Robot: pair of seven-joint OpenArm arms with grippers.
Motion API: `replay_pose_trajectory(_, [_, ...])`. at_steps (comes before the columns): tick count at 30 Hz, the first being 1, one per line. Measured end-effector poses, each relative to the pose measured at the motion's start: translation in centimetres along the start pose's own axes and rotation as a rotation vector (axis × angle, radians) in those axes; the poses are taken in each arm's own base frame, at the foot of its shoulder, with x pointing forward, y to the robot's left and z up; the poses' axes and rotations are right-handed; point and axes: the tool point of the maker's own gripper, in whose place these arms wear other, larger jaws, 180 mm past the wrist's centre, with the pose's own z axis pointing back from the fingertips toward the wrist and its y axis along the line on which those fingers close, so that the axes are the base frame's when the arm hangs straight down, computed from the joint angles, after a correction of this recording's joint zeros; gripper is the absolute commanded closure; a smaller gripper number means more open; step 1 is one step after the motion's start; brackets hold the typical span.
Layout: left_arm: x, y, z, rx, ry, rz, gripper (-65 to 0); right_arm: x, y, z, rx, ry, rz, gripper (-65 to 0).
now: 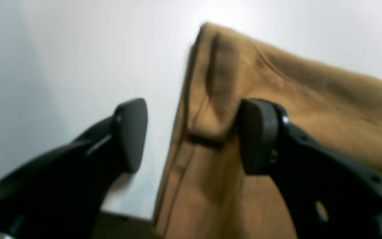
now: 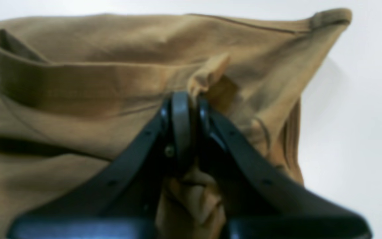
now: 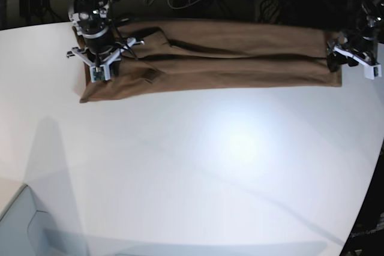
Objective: Layout the t-shirt on the table in an organized manner, then fold the t-shirt properly
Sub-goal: 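Lower the folded hem and adjust the strip ends with both grippers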
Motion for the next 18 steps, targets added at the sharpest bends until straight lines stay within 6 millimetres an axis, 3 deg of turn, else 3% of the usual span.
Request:
replay_pose_trajectory(9, [-0.1,-0.2,-0.6,-0.024,-0.018,0.045,0.0,0.1,0.0,0.0,0.001,-0.001,0.0,-2.3])
replay_pose_trajectory(18, [0.7,-0.1,-0.2,-0.009,0.014,-0.019,-0.1,0.2,0.0,-0.1,0.001,-0.004,0.0,-2.3])
